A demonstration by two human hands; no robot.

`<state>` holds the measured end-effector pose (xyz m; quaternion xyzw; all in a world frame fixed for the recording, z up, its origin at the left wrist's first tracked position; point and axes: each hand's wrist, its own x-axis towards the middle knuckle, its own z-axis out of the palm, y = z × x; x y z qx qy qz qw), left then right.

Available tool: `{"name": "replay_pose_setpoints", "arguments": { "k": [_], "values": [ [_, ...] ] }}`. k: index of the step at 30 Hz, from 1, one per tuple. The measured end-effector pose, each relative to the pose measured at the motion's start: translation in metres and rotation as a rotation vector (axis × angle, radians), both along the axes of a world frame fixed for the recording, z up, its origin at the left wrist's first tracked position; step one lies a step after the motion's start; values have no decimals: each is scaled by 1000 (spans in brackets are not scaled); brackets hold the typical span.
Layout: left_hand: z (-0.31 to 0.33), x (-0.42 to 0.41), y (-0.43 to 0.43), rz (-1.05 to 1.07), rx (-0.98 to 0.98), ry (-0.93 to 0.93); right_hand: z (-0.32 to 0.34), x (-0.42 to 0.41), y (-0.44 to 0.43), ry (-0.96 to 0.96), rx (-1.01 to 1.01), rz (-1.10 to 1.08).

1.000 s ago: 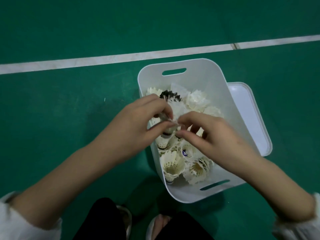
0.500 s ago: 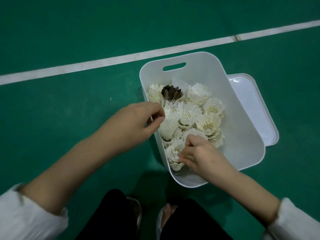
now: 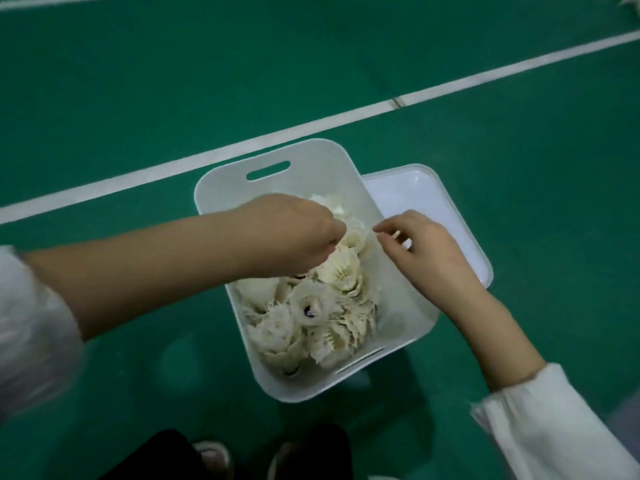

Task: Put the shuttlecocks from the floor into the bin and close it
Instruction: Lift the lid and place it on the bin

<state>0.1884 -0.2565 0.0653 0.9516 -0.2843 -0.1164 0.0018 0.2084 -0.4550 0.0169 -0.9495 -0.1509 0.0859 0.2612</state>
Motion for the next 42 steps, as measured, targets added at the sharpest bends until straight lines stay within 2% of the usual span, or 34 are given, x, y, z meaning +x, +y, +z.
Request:
{"name": "replay_pose_setpoints", "arguments": {
  "k": [6,9,12,16,20,24,27,30,33,36,39,42],
  "values": [
    [-42,41,-62,113,-260,-96,-72,37,-65,66,-108,-224],
    [-73,47,-77,161,-322,-167,-113,32,-75,232,-189,-213],
    [-94,48,-80,124,-319,-140,-150,19,-71,391,-287,-119],
    [-100,48,-70,126,-318,-81,-173,17,-60,302,-402,-51],
    [-97,40,-63,126,-348,-98,-178,19,-57,256,-510,65],
    [-98,40,-67,132,-322,-93,-175,23,-54,268,-573,193],
    [-99,41,-74,154,-316,-101,-157,33,-52,117,-584,179],
    [-98,38,-80,169,-276,-131,-124,44,-59,-68,-466,-4],
    [-93,36,-87,203,-277,-141,-74,55,-63,-115,-207,-198],
    [-68,36,-92,377,-409,-65,-14,62,-60,-241,16,-326],
    [-32,27,-84,564,-593,-56,38,51,-45,-343,205,-360],
    [-5,16,-65,719,-708,-79,78,29,-19,-445,383,-278]
  ]
}}
